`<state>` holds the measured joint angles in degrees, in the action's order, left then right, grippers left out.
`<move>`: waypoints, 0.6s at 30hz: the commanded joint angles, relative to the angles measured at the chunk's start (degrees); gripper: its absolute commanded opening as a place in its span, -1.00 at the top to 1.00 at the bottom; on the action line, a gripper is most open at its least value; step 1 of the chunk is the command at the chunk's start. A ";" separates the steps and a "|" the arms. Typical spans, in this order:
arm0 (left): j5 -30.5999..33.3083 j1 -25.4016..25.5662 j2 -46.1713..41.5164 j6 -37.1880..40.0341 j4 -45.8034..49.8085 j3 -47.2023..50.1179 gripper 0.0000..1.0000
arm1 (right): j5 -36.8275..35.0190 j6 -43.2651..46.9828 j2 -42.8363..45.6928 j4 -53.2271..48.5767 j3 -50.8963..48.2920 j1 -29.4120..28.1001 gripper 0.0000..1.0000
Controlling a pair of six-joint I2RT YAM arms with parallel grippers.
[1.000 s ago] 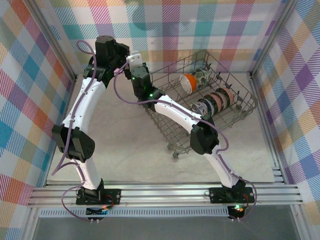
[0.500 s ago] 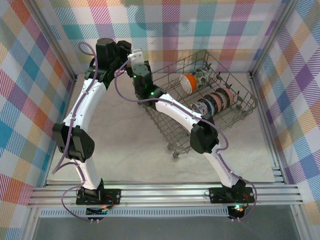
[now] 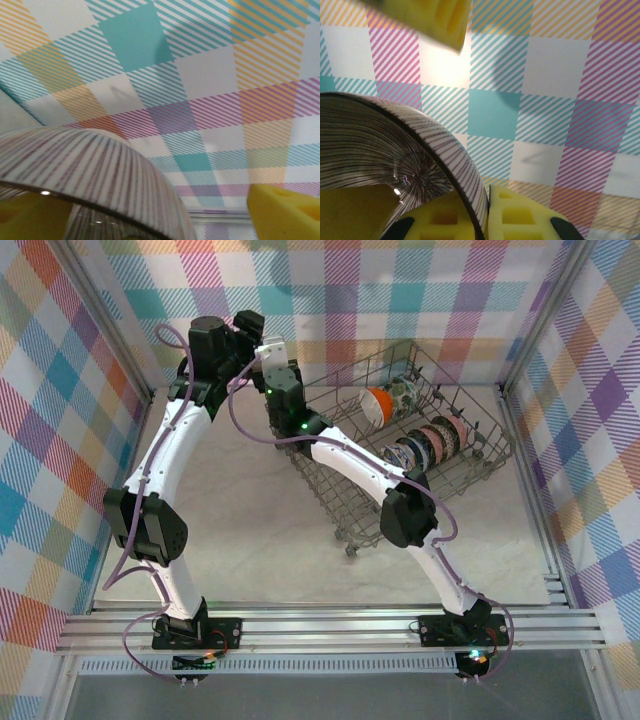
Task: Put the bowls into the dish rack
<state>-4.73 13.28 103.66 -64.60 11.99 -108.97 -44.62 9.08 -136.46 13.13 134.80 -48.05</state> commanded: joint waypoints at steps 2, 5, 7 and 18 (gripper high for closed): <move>-5.10 -0.53 -2.87 1.38 -5.46 -0.08 -0.89 | -2.65 -0.02 1.69 -0.54 1.42 1.91 0.99; -5.86 -1.05 -3.18 1.67 -6.09 -0.02 -0.90 | -3.41 -0.91 3.18 0.11 -0.92 2.33 1.00; -5.82 -1.23 -3.17 2.06 -5.90 0.11 -0.91 | -3.38 -1.55 4.59 0.94 -2.95 2.57 1.00; -6.79 -5.31 -5.20 3.29 -8.85 4.12 -0.91 | -4.59 -1.65 13.27 4.37 -14.11 4.22 1.00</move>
<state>-10.48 9.67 101.80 -62.74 6.74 -106.67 -47.59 8.38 -129.49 12.62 121.89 -44.53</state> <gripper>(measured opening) 0.955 0.106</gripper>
